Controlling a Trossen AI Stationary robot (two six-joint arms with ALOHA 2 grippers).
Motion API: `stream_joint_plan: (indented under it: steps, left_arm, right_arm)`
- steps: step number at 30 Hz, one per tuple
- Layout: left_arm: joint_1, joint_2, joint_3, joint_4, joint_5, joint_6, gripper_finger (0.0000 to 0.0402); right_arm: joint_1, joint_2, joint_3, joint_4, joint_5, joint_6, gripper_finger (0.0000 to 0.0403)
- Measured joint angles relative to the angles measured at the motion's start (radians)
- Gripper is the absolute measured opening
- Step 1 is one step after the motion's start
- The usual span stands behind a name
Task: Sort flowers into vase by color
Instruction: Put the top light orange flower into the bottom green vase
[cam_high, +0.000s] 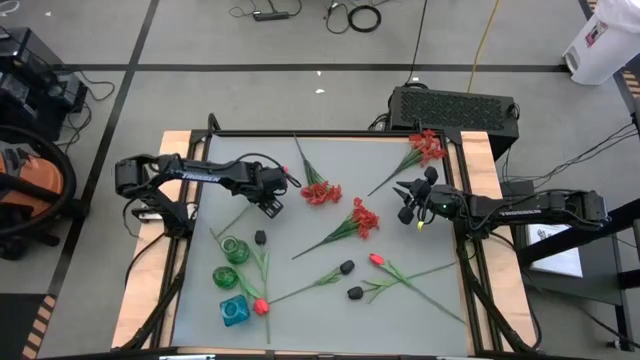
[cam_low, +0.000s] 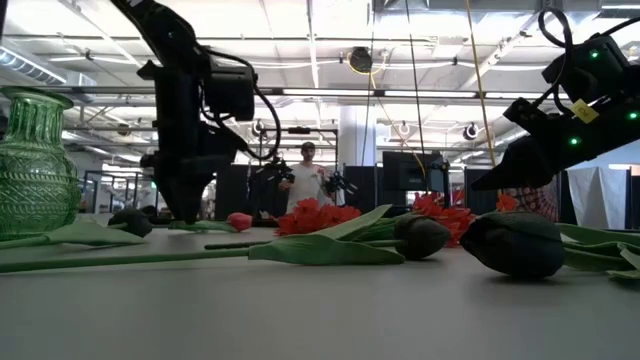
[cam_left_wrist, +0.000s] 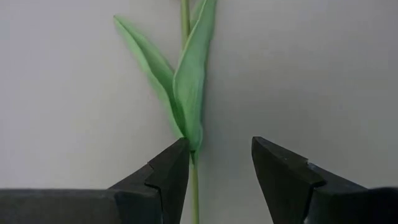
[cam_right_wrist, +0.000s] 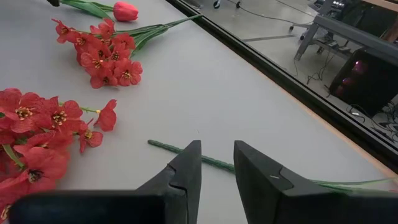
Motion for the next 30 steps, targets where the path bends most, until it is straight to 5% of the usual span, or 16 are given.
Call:
stream_joint_plan:
  steps: [17, 30]
  left_arm:
    - [0.002, 0.006, 0.0, 0.003, -0.074, -0.001, 0.0183]
    - [0.001, 0.006, 0.0, -0.014, 0.006, -0.03, 0.0183]
  right_arm:
    - [0.0, 0.0, 0.0, -0.011, 0.0, 0.0, 0.0086]
    - [0.0, 0.0, 0.0, -0.013, 0.0, 0.0, 0.0086]
